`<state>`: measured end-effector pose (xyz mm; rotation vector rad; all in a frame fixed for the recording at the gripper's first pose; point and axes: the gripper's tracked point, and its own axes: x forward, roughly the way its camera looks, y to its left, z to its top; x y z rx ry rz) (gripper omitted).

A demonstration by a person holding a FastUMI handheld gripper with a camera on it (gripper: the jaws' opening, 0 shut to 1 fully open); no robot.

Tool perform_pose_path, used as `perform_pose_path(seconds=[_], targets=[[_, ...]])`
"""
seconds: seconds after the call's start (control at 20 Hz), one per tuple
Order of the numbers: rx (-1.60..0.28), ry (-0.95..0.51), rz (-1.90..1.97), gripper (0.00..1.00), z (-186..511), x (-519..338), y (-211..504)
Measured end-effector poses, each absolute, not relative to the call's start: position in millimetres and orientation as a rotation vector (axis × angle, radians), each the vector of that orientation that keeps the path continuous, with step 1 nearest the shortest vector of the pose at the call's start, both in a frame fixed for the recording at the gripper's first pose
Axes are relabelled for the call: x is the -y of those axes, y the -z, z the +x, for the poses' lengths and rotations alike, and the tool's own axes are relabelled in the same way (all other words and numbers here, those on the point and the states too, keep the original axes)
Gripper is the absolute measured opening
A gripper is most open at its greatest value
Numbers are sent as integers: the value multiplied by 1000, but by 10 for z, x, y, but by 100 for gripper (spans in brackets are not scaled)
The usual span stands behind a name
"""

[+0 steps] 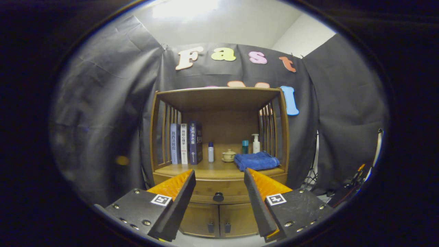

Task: Pull open the drawer, take out the items inside it, and place them on the countertop above the cabinet.

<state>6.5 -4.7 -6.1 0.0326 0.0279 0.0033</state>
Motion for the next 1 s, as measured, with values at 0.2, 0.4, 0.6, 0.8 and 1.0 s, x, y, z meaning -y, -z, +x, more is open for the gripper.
perform_pose_path(seconds=[0.2, 0.4, 0.6, 0.8, 1.0], targets=[[-47, 1, 42, 85, 118, 54, 125], [-67, 36, 57, 85, 257, 59, 259], [-85, 57, 75, 85, 628, 60, 418], [-181, 75, 100, 85, 945, 53, 819], [-276, 72, 118, 86, 1270, 66, 1205]])
